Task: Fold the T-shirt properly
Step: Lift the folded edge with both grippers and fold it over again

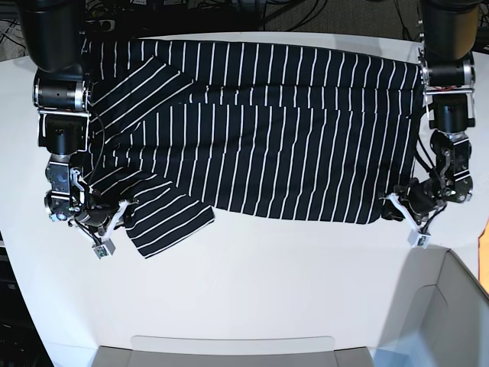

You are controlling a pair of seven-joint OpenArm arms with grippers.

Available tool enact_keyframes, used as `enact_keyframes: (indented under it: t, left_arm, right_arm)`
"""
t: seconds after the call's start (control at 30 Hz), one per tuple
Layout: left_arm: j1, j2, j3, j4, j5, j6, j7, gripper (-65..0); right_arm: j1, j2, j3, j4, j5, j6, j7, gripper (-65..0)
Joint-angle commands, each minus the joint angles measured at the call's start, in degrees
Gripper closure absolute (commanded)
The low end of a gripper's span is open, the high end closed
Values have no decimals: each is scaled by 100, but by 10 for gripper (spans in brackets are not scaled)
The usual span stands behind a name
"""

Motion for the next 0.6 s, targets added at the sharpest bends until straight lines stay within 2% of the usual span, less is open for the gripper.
enact_keyframes:
  t: [0.0,0.13,0.23,0.33,0.57]
  left_arm:
    - [-218,-99,-14,59,-69,-12,-122,-166]
    - [-288,-170,39,41,-60,-12,-131,-166]
    - [-324,-179,496,33,-60,-12,-184,-166]
    - [-429,-249,874,-213,-60,-12,-509,-167]
    - [-429,-275,962,-653,-69,-12,-808,-167]
  right_arm:
    - [120,57,2,80,-49,9,-86,-157]
    - [120,66,2,80,-49,9,-86,-157]
    - [120,66,2,80,-49,9,-86,-157]
    - [111,66,2,80,-49,9,-86,-157]
    - [111,66,2,80,-49,9,-86,-157]
